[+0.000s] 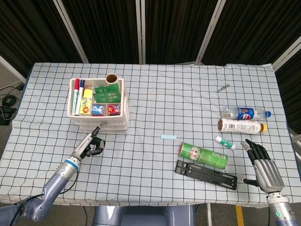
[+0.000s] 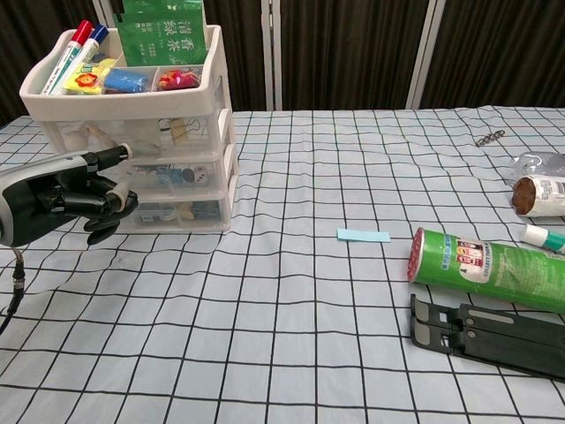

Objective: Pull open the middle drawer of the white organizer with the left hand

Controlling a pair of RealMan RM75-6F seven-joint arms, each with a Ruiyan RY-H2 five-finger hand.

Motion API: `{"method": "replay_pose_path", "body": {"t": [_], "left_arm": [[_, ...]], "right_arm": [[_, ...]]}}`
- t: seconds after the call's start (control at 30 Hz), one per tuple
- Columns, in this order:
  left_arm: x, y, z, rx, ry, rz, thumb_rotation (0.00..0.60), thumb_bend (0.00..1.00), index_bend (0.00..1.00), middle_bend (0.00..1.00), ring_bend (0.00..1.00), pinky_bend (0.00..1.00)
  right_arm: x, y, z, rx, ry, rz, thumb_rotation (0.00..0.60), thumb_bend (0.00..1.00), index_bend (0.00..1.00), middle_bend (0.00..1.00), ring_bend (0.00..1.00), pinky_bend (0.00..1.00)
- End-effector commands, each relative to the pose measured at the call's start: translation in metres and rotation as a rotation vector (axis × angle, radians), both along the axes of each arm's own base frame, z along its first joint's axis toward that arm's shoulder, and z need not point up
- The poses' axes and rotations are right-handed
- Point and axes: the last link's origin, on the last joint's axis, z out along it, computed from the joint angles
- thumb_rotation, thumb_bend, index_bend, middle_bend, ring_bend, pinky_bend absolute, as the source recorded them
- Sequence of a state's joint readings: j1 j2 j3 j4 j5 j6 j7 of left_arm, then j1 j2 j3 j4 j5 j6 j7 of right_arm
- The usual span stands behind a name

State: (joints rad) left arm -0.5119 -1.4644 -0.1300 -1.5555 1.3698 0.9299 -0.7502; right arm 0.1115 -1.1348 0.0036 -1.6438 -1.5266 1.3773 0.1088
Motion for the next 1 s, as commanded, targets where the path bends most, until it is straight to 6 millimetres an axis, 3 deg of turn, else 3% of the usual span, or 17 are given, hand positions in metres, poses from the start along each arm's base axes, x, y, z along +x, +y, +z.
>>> {"method": "replay_pose_path", "body": {"t": [0.03, 1.0], "left_arm": [[0.001, -0.001, 0.0, -0.003, -0.001, -0.003, 0.6, 0.78, 0.07, 0.8, 0.83, 0.76], [0.0, -0.017, 0.004, -0.014, -0.023, -0.035, 0.6, 0.78, 0.09, 0.8, 0.83, 0.76]], "right_arm": [[0.0, 0.0, 0.0, 0.0, -0.001, 0.0, 0.6, 0.11, 0.04, 0.0, 0.0, 0.0], [0.001, 0.001, 0.0, 0.0, -0.002, 0.002, 0.6, 0.11, 0.04, 0.0, 0.0, 0.0]]}}
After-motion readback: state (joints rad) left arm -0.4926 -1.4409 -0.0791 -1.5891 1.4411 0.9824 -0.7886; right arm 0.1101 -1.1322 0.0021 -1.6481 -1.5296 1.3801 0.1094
